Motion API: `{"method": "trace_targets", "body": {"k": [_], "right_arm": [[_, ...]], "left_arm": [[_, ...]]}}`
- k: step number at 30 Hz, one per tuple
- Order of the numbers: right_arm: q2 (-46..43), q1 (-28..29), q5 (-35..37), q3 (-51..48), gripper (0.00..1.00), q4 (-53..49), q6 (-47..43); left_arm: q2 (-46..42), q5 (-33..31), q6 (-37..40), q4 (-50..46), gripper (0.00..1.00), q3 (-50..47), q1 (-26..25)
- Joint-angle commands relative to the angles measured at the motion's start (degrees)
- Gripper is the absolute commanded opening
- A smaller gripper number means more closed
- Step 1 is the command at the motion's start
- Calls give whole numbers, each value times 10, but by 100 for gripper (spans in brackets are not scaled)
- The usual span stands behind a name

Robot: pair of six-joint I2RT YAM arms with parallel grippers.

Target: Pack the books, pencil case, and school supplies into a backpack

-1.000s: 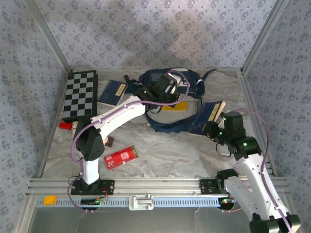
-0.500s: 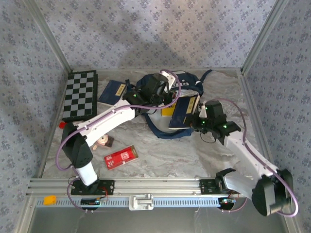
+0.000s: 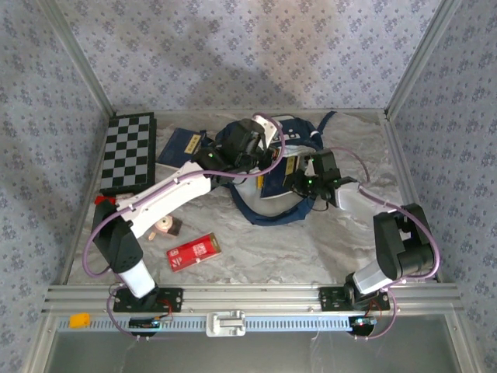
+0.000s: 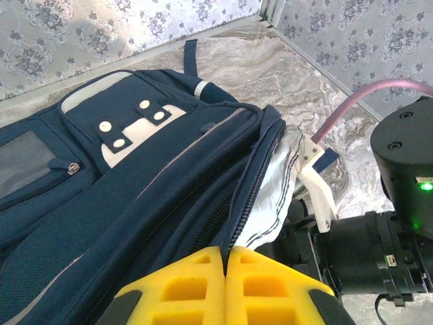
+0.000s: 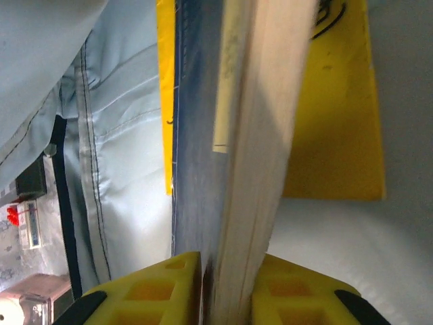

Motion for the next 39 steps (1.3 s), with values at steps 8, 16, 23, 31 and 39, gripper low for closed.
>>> {"method": "trace_targets", "body": {"k": [8,16,23,31,39], "right_arm": [[-93,52,166,17,55,-195,-71],[-81,111,183,-8,31,-150,-32],[-8,123,205,0,18,-86,-39],[41,119,235,8,13,-25,-78],[34,109,274,13,15,80,-118]], "left_arm": [[-51,20,12,42,0,3,8],[-45,41,6,49,0,2,8],[-43,53,5,43,0,12,8],[-44,79,7,35,0,16,8],[-38,55,5,23,0,16,9]]}}
